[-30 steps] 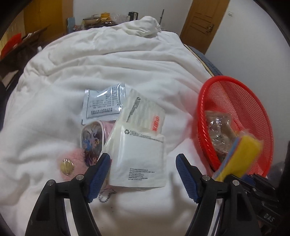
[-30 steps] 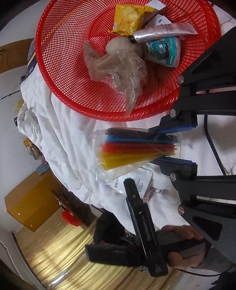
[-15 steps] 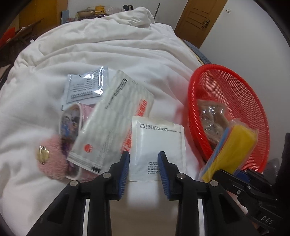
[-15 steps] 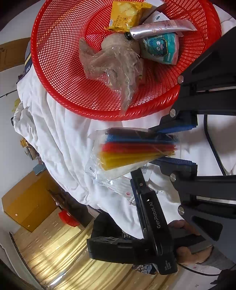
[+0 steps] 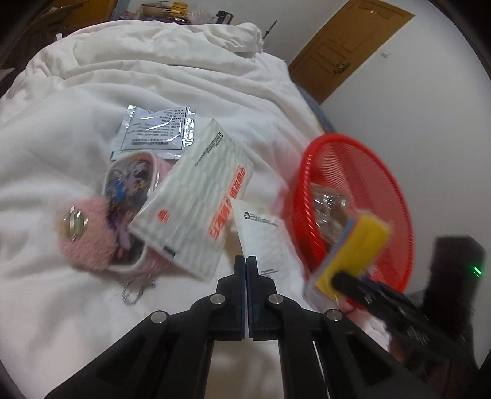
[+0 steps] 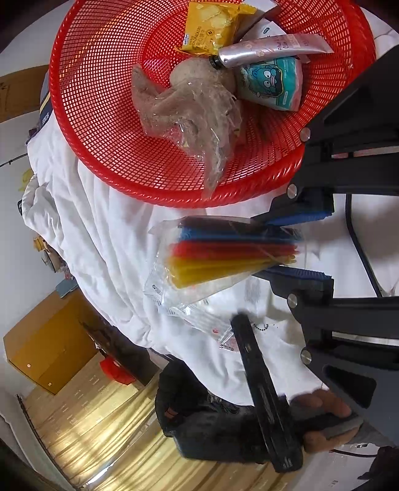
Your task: Organize soft objects
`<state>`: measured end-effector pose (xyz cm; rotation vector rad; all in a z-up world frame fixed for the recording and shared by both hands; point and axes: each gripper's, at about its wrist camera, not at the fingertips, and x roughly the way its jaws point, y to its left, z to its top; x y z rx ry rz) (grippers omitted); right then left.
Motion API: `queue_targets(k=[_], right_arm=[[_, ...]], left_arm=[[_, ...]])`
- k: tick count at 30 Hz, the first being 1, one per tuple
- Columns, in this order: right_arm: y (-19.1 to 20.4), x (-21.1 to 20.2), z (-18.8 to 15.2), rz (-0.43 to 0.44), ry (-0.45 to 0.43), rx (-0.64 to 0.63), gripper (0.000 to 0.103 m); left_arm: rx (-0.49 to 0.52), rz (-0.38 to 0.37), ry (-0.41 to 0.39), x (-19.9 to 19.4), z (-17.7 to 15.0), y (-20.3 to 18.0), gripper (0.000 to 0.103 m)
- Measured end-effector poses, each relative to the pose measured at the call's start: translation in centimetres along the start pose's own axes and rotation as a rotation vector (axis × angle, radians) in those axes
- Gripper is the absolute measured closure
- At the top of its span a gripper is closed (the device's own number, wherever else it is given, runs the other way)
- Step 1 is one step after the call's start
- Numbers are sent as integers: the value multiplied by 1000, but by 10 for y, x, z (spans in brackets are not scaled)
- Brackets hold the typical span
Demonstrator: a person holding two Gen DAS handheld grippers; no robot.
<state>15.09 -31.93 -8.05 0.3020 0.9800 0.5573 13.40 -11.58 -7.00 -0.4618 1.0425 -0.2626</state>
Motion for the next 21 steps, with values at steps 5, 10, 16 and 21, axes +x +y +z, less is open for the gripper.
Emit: queue_targets(k=[5,10,16,21], right_arm=[[1,1,-2,-1,7,-4,79],[2,2,-1,-2,7,-5,79],[4,3,-1,-3,12,-11,79],[5,4,-1,-3,12,-17,78]], left_arm=[[-42,-36,43,-16,-18,16,103],[-13,82,129,-13,-30,17,94],[124,139,-24,-33,-23,-9,19],[290,289,12,-4,-19,-37,19]])
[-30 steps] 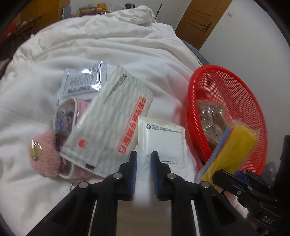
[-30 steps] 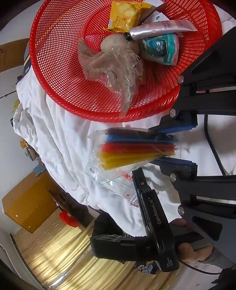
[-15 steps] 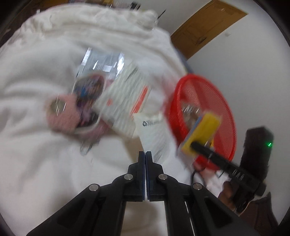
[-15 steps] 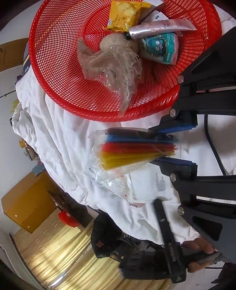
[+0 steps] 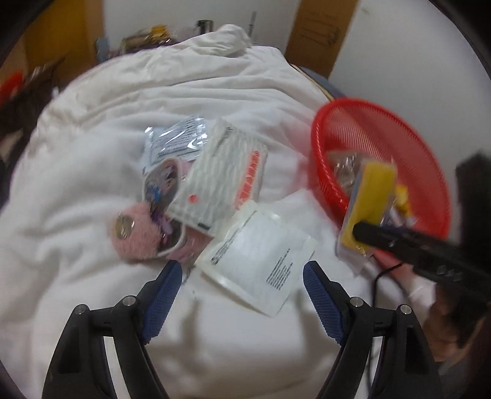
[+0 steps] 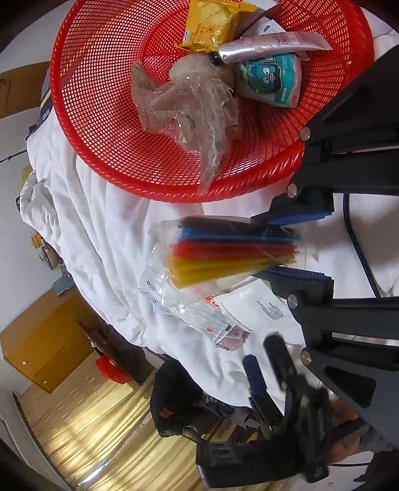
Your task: Organize soft objects
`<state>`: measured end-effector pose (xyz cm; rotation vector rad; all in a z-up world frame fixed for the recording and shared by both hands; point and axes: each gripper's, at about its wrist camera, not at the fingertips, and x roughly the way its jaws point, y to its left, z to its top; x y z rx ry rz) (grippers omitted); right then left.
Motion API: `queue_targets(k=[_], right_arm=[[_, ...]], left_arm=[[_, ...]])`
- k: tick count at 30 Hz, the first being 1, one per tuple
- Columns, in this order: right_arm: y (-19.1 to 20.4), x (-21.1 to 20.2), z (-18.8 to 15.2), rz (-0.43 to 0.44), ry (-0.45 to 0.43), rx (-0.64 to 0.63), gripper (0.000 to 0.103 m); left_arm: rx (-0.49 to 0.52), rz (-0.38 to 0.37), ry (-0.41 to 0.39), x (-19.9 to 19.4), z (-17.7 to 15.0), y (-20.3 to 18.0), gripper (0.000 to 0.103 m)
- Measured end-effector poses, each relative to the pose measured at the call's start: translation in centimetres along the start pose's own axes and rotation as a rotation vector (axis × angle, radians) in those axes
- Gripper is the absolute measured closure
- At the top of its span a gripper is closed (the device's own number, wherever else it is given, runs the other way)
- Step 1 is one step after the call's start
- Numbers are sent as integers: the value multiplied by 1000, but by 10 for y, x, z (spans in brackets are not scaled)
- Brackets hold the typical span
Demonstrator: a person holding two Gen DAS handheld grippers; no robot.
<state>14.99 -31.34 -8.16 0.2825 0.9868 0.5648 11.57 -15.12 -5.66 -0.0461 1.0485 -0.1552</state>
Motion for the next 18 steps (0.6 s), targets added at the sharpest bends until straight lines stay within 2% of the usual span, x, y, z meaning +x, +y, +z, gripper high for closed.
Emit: queue_targets(k=[2,4,6,9,12,14,15,17,18], right_arm=[[0,0,0,0,-1,2,78],[0,0,0,0,0,2,78],[0,0,0,-2,1,2,78],[0,0,0,-2,0,-1,78],[0,-1,0,0,1,1,78],[0,0,0,0,1,0,78],[0,0,0,0,1,-1,78],[0,0,0,-1,0,-4,78],[0,0,0,-1,0,-5,78]], left_arm=[[75,12,1,3,-2,-10,19],[131,61,-8,7,2,-20,19],[146,74,22,18,9,-20,19],[150,54,94,33,5,-17,19],[138,29,75,34,-2,-15,19],[107,4,67,30,-3,-10,43],[98,-12,63,27,-4,-8,49],[96,-25,51,20,-5,-7,78],[94,-20,44,16,-5,-8,81]])
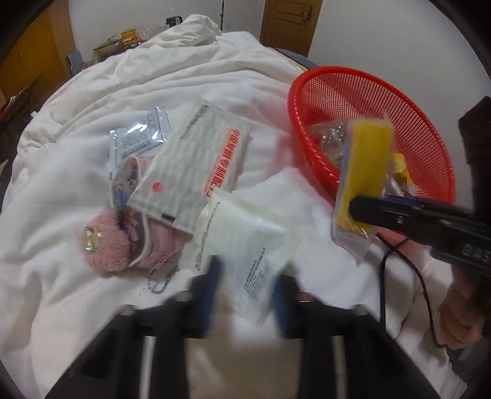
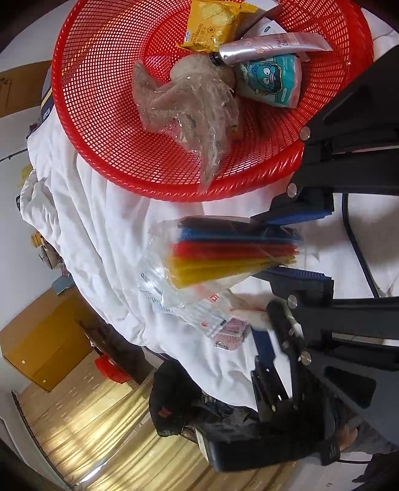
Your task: Organize soft objects
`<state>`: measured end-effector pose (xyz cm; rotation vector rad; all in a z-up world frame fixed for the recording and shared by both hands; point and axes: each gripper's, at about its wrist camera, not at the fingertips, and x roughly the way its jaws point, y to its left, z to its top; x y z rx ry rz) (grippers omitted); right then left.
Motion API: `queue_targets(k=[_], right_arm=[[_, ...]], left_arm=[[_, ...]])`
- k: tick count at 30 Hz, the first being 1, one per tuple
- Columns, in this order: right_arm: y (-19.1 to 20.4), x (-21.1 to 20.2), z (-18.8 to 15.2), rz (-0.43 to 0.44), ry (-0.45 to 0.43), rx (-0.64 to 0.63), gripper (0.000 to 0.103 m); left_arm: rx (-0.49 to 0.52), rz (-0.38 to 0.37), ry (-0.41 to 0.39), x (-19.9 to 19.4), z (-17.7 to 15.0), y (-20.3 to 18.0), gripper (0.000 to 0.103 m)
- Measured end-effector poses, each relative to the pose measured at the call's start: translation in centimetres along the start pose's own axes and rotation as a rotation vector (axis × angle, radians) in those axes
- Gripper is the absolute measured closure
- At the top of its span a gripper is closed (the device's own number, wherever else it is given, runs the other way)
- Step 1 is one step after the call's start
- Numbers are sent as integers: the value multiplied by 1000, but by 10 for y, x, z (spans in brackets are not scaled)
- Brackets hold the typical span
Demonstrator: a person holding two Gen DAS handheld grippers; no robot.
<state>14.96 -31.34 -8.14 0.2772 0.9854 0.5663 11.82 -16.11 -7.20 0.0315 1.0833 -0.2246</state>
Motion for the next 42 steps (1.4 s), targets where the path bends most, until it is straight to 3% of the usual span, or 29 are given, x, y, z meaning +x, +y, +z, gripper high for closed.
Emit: queue_targets(k=[7,11,14,23,28,33,35,42], right_arm=[[2,0,-1,-5,1,-8,78],[6,-7,1,-6,-8,-19,78],[6,-27,6,24,-27,-27,78],[-34,-121,24,-103,-145,-64,78],[-97,-119,30,-221,-104,73,78],[-143,-111,29,-325,-37,149,78],[-147,-108,27,-335,-18,150,78],[-147,-92,23,-452,45,88,78]], left_arm=[[-82,-57,-76,-31,-7,14,98],[-124,-98,-115,-51,-9,23,100],[-162,-181,-145,-68,-3,21,100],[-157,-383,-85,-71,45,-53,100],[-118,-354,-38,-45,81,-106,100],[-55,-304,35,-12,87,-148,100],[-27,-312,75,0,82,-161,100],[52,-180,142,42,76,-189,100]])
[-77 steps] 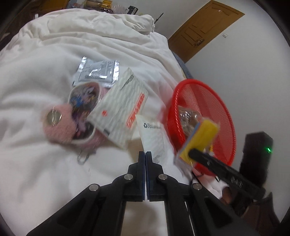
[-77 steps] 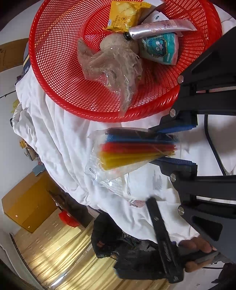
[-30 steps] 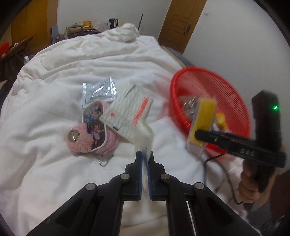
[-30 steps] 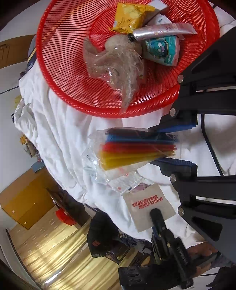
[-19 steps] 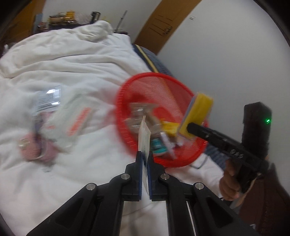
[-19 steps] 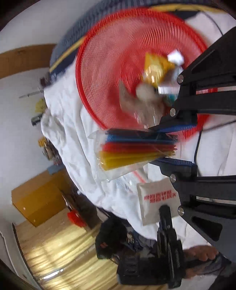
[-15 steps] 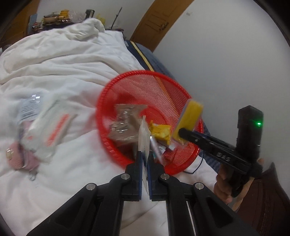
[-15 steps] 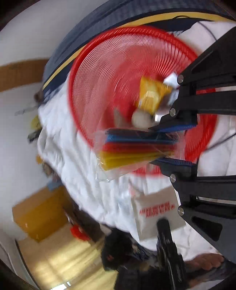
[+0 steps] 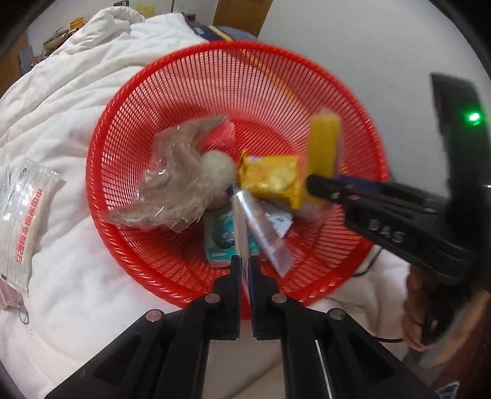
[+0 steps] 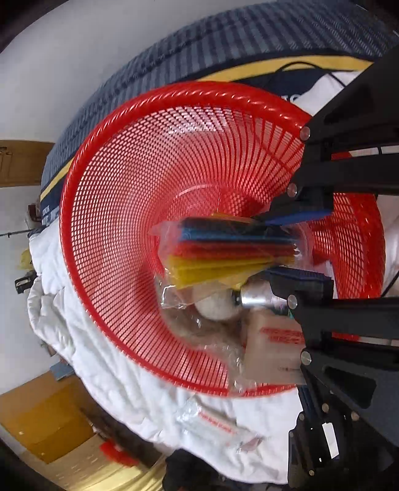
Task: Organize soft objects
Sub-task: 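Carry the straws and white packet into the red basket and open both tools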
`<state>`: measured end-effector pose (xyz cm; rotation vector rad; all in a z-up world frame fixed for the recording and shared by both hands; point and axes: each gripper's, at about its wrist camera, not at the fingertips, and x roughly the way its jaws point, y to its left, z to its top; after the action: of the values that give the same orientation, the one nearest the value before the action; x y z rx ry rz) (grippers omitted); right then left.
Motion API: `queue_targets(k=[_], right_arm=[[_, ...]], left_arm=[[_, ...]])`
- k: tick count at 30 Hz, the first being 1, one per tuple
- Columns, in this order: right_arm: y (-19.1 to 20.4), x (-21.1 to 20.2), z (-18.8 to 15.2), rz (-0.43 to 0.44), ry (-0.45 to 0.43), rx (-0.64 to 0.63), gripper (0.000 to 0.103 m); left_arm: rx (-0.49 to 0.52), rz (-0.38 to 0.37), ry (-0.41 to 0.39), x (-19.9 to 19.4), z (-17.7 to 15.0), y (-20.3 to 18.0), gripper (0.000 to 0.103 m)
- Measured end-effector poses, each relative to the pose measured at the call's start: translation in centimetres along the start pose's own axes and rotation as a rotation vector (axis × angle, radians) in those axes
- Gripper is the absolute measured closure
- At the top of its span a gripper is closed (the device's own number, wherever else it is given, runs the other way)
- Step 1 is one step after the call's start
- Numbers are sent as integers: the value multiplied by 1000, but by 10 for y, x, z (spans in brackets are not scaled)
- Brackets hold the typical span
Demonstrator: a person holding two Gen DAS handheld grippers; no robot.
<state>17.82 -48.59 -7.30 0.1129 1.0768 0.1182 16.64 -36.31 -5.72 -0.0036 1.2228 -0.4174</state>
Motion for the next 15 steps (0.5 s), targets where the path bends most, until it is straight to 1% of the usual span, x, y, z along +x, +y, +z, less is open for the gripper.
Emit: queue_targets(k=[2,5,9,12,13,15], right_arm=[[-2,1,0,-25,6,7,78],[-5,1,4,-53,-2,17,78],[-2,4,7,-96,-12,23,77],[1,9,8,-132,-11,5,75],[4,11,8,-149,-14,-5,75],[10,15,7,-182,-16,-26,72]], left_arm=[[9,42,4,6,1,0,100],[11,81,0,9,4,2,100],[-8,83,1,15,1,9,100],[-30,62,-2,19,-3,12,100],[-40,53,0,19,-5,13,98],[-59,40,15,21,-8,18,91]])
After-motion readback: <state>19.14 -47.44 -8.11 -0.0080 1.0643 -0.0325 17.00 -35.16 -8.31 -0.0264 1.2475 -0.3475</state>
